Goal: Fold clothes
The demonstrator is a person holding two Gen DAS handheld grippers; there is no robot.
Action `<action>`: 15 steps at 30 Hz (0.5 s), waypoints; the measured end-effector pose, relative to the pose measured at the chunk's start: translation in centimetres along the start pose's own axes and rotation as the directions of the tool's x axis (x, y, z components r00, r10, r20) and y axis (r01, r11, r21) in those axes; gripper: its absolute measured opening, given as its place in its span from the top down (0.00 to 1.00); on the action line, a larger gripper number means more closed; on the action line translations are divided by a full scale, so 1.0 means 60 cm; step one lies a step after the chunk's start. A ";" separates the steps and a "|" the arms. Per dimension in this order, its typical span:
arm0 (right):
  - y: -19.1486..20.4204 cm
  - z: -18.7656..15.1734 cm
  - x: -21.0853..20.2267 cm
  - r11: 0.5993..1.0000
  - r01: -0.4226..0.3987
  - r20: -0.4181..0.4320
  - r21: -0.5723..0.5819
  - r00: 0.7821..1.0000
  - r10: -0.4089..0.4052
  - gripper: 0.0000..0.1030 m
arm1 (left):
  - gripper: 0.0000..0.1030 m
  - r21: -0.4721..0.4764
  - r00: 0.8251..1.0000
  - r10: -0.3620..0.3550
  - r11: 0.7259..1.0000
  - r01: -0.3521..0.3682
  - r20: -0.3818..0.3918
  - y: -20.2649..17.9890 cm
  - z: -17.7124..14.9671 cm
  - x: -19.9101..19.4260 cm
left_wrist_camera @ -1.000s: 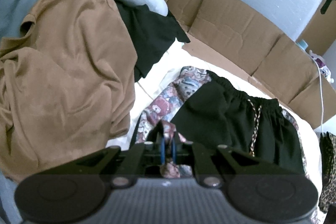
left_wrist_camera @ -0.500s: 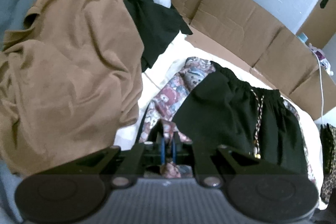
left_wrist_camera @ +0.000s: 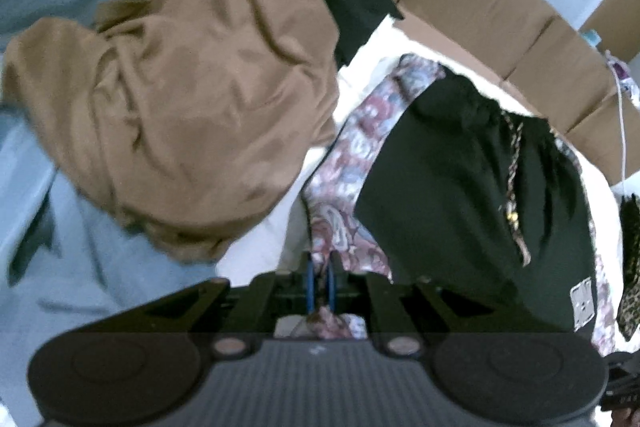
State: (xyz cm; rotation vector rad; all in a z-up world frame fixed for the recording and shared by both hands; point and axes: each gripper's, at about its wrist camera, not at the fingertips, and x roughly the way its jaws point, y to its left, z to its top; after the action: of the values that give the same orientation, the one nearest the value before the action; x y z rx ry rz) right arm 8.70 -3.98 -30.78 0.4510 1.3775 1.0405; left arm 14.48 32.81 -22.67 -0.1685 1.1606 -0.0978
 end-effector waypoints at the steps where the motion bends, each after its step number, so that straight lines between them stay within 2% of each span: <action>1: 0.001 -0.003 0.006 1.000 0.003 -0.014 0.003 1.000 -0.003 0.99 | 0.93 -0.002 1.000 0.007 1.000 -0.007 -0.009 0.005 -0.006 0.000; 9: -0.009 -0.029 0.048 0.999 0.034 -0.101 0.032 0.994 -0.031 0.99 | 0.93 0.014 0.991 0.107 0.994 -0.107 -0.078 0.047 -0.047 0.025; 10: -0.014 -0.032 0.057 0.998 0.062 -0.118 0.034 0.991 -0.058 0.96 | 0.87 0.014 0.987 0.135 0.991 -0.134 -0.088 0.052 -0.049 0.029; 12: -0.022 -0.042 0.068 0.992 0.125 -0.143 0.019 0.982 -0.121 0.94 | 0.84 0.009 0.978 0.181 0.983 -0.181 -0.101 0.061 -0.055 0.033; 14: -0.028 -0.053 0.074 0.985 0.171 -0.159 0.007 0.973 -0.168 0.82 | 0.80 -0.002 0.979 0.177 0.984 -0.178 -0.097 0.068 -0.057 0.031; 15: -0.031 -0.054 0.072 0.984 0.176 -0.152 0.014 0.973 -0.172 0.69 | 0.80 -0.004 0.981 0.171 0.985 -0.172 -0.095 0.071 -0.058 0.029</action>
State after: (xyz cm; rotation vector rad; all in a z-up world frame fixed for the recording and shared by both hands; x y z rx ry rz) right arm 5.69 -2.43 -35.36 0.2699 1.5381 0.9271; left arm 11.92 36.43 -26.35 -0.0747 1.2650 0.0546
